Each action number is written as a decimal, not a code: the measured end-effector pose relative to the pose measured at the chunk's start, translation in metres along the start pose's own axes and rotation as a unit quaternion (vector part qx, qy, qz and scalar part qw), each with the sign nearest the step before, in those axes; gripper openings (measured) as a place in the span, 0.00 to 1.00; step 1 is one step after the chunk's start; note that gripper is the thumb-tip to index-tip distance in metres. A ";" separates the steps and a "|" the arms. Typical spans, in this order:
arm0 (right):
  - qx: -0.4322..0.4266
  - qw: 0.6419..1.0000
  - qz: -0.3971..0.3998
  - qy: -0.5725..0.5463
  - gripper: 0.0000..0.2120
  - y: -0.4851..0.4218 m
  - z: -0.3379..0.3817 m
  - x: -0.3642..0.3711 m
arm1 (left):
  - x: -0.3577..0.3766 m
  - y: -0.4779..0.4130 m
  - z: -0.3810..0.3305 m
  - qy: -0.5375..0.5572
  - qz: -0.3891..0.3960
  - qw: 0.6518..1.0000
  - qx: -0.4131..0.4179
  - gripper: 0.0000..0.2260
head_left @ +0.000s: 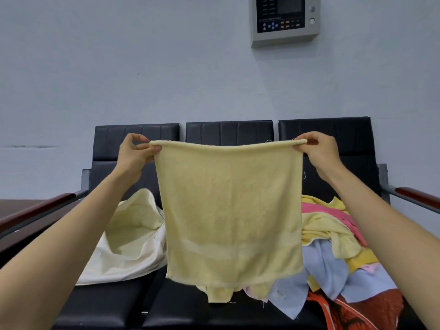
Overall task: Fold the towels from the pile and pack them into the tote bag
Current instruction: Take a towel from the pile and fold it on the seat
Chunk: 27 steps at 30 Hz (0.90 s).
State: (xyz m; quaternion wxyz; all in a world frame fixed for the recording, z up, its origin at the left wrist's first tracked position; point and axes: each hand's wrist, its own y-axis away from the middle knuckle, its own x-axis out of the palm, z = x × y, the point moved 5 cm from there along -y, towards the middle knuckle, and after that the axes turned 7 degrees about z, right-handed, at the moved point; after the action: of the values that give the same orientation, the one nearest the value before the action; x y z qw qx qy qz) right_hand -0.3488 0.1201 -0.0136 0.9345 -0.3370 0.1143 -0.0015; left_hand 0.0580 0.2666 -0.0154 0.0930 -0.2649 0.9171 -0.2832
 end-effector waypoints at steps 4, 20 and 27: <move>0.042 0.998 0.042 0.014 0.06 -0.008 -0.029 0.022 | 0.003 -0.017 0.032 -0.042 0.015 0.998 -0.045 0.13; 0.231 0.957 0.175 -0.003 0.05 0.072 -0.257 0.124 | 0.018 0.054 0.313 -0.100 0.008 0.961 -0.258 0.04; 0.252 0.928 0.258 -0.092 0.06 0.150 -0.245 0.092 | -0.001 0.129 0.287 -0.035 0.077 0.965 -0.249 0.04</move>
State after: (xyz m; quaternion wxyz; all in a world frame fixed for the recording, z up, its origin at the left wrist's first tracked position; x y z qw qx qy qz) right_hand -0.3232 0.0746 -0.3111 0.9632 -0.0475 0.1069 0.2419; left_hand 0.0947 0.2222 -0.3248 0.0774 -0.2183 0.9724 -0.0290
